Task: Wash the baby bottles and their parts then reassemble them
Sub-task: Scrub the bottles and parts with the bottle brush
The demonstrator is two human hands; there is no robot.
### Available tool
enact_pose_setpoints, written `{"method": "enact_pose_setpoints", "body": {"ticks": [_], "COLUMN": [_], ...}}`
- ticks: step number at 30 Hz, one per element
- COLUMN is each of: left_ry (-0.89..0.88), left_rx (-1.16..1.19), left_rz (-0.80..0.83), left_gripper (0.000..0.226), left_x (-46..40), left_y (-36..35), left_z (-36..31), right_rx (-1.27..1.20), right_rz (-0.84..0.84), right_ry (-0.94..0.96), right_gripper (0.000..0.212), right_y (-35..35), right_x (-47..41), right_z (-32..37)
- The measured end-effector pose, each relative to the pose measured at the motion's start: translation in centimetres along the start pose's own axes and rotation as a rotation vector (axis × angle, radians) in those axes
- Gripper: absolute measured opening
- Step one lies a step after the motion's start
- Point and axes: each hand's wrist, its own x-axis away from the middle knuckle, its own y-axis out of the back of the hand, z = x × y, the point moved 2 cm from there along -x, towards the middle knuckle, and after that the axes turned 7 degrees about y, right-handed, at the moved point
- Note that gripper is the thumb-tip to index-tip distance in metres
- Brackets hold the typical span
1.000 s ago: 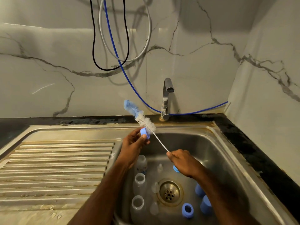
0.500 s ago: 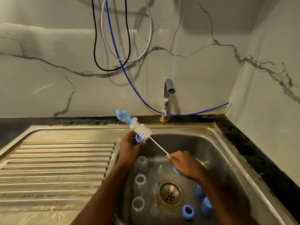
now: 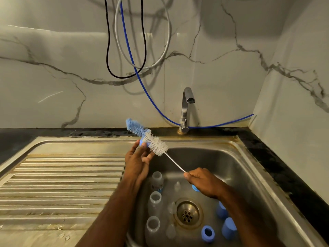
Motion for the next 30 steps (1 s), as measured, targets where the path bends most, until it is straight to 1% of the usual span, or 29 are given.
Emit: {"method": "enact_pose_setpoints", "body": {"ticks": [2, 3, 7, 8, 10, 12, 14, 15, 17, 20, 21, 22, 24, 27, 28, 30], "left_ry": [-0.005, -0.010, 0.042, 0.057, 0.057, 0.032, -0.010, -0.026, -0.021, 0.012, 0.016, 0.016, 0.016, 0.002, -0.010, -0.025], "left_rx": [0.028, -0.003, -0.324, -0.323, -0.211, -0.075, -0.009, -0.018, -0.127, -0.343, -0.367, -0.353, -0.239, -0.062, -0.066, -0.182], "left_rz": [-0.020, -0.008, 0.146, 0.163, 0.141, 0.077, 0.029, 0.026, 0.038, 0.106, 0.121, 0.120, 0.076, 0.016, 0.013, 0.024], "left_gripper": [0.060, 0.058, 0.043, 0.041, 0.043, 0.043, 0.037, 0.035, 0.036, 0.039, 0.038, 0.038, 0.041, 0.039, 0.037, 0.035], "left_x": [-0.2, -0.3, 0.4, 0.5, 0.6, 0.2, -0.2, -0.2, 0.1, 1.0, 1.3, 1.4, 1.2, 0.5, 0.3, 0.6], "left_y": [0.5, 0.7, 0.0, -0.4, -0.8, -0.7, -0.1, 0.2, 0.2, -0.8, -1.1, -1.4, -1.5, -0.7, -0.4, -0.4], "left_z": [-0.5, -0.6, 0.9, 1.4, 1.8, 1.3, 0.3, -0.2, -0.3, 1.4, 1.9, 2.2, 1.9, 0.5, 0.2, 0.1], "right_rx": [-0.009, -0.012, 0.009, 0.014, -0.008, -0.029, -0.035, -0.031, -0.010, 0.031, 0.038, 0.042, 0.035, -0.002, -0.015, -0.019], "right_rz": [-0.002, -0.011, -0.112, -0.130, -0.123, -0.068, -0.003, 0.017, 0.008, -0.086, -0.118, -0.138, -0.124, -0.024, -0.003, -0.003], "right_ry": [-0.004, -0.005, -0.021, -0.027, -0.028, -0.039, -0.071, -0.088, -0.080, -0.013, 0.001, 0.004, -0.024, -0.073, -0.078, -0.060], "right_gripper": [0.052, 0.052, 0.051, 0.050, 0.051, 0.052, 0.052, 0.052, 0.051, 0.051, 0.050, 0.049, 0.050, 0.052, 0.051, 0.052], "right_y": [0.2, 0.3, -0.1, -0.1, 0.1, 0.8, 1.5, 1.7, 1.5, 0.6, 0.3, 0.2, 0.6, 1.7, 1.8, 1.5], "right_x": [0.1, 0.1, -0.2, -0.3, -0.4, 0.0, 0.4, 0.6, 0.6, 0.0, -0.2, -0.4, -0.3, 0.4, 0.5, 0.5], "right_z": [-0.1, 0.0, 0.8, 0.9, 0.7, 0.1, -0.7, -0.8, -0.6, 0.9, 1.2, 1.3, 0.5, -1.3, -1.6, -1.3]}}
